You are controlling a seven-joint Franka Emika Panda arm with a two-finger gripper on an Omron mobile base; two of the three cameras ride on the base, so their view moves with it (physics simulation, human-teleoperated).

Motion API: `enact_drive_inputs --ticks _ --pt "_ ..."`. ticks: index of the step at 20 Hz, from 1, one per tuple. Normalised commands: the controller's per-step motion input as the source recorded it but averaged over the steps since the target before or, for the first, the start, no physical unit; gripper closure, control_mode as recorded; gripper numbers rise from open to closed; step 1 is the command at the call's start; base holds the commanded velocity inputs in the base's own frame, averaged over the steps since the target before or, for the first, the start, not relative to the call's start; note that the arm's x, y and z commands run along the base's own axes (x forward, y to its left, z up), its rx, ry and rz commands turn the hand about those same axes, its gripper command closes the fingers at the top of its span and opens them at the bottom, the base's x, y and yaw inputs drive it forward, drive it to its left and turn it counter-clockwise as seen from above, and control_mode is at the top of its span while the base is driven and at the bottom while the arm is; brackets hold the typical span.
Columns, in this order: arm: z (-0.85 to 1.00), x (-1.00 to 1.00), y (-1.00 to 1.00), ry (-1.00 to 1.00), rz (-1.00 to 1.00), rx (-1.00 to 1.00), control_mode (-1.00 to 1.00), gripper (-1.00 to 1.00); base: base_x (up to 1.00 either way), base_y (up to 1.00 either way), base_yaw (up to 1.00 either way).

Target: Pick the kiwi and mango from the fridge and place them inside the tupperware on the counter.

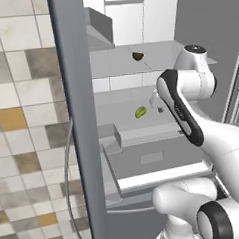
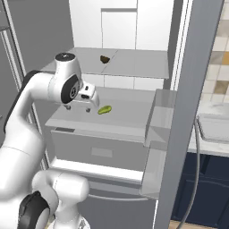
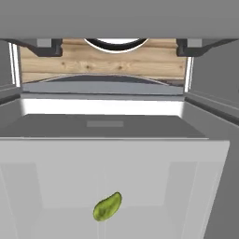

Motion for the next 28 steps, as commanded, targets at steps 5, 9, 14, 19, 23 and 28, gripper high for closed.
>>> enact_drive_inputs --ticks 5,9,14,19,23,28 --pt "-0.28 0.00 0.09 -0.40 -0.13 -0.05 -1.00 -1.00 0.00 0.00 0.00" --pt "-0.35 0.00 0.15 -0.56 -0.13 -0.10 -1.00 -1.00 0.00 0.00 0.00" --pt "-0.38 0.00 0.07 -0.41 -0.09 -0.05 -1.00 -1.00 0.00 0.00 0.00" --pt "-0.17 0.17 0.00 -0.01 -0.11 0.00 -1.00 -1.00 0.00 0.00 0.00" --pt "-0.05 0.29 0.00 0.04 -0.03 0.00 -1.00 -1.00 0.00 0.00 0.00" --pt "0.00 0.39 0.00 0.29 0.00 0.00 -1.00 -1.00 0.00 0.00 0.00"
